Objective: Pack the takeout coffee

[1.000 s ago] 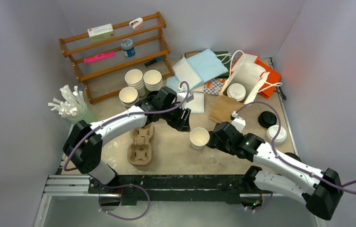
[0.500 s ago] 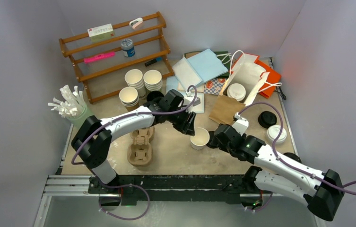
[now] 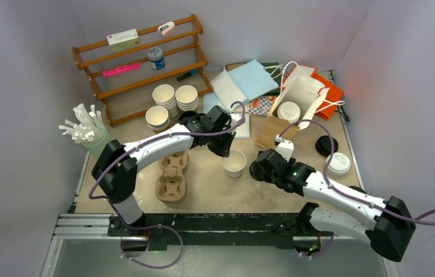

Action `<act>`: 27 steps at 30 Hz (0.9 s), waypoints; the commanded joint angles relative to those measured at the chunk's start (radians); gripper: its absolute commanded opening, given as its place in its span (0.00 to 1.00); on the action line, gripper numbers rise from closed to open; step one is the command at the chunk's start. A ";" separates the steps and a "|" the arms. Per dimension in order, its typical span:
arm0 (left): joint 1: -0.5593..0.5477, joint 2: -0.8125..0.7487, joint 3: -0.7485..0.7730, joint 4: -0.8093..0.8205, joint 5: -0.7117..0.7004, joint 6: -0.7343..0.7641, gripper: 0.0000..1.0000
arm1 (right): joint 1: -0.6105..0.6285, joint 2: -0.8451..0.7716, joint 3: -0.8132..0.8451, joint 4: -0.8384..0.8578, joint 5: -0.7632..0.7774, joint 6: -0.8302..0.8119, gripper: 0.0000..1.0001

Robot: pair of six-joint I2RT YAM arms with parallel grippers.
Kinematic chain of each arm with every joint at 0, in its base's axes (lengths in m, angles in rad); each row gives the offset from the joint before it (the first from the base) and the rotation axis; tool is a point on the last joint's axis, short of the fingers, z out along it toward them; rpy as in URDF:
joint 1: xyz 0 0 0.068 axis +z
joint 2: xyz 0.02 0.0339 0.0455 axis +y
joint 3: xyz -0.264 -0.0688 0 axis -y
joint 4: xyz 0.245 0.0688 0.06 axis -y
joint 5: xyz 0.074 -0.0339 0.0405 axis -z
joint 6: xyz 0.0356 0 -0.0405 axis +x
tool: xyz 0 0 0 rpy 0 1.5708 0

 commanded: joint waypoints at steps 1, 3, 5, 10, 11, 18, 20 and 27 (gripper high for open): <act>0.037 -0.077 0.031 -0.077 -0.098 0.035 0.00 | 0.006 0.091 0.061 0.036 0.009 -0.070 0.93; 0.044 -0.091 0.025 -0.094 -0.124 0.040 0.00 | 0.007 0.147 0.084 0.024 0.024 -0.062 0.98; 0.052 -0.098 0.020 -0.112 -0.146 0.042 0.00 | 0.007 0.203 0.098 0.016 0.028 -0.048 0.98; 0.070 -0.111 0.018 -0.150 -0.200 0.038 0.00 | 0.003 0.295 0.108 0.033 -0.037 -0.012 0.99; 0.073 -0.115 0.017 -0.155 -0.213 0.038 0.00 | 0.000 0.319 0.117 0.031 -0.040 -0.008 0.99; 0.087 -0.135 0.000 -0.153 -0.233 0.030 0.00 | -0.078 0.365 0.125 0.077 -0.088 -0.035 0.98; 0.087 -0.135 -0.003 -0.149 -0.228 0.027 0.00 | -0.140 0.358 0.110 0.105 -0.121 -0.073 0.98; 0.089 -0.128 -0.001 -0.138 -0.208 0.022 0.00 | -0.206 0.419 0.148 0.132 -0.163 -0.175 0.95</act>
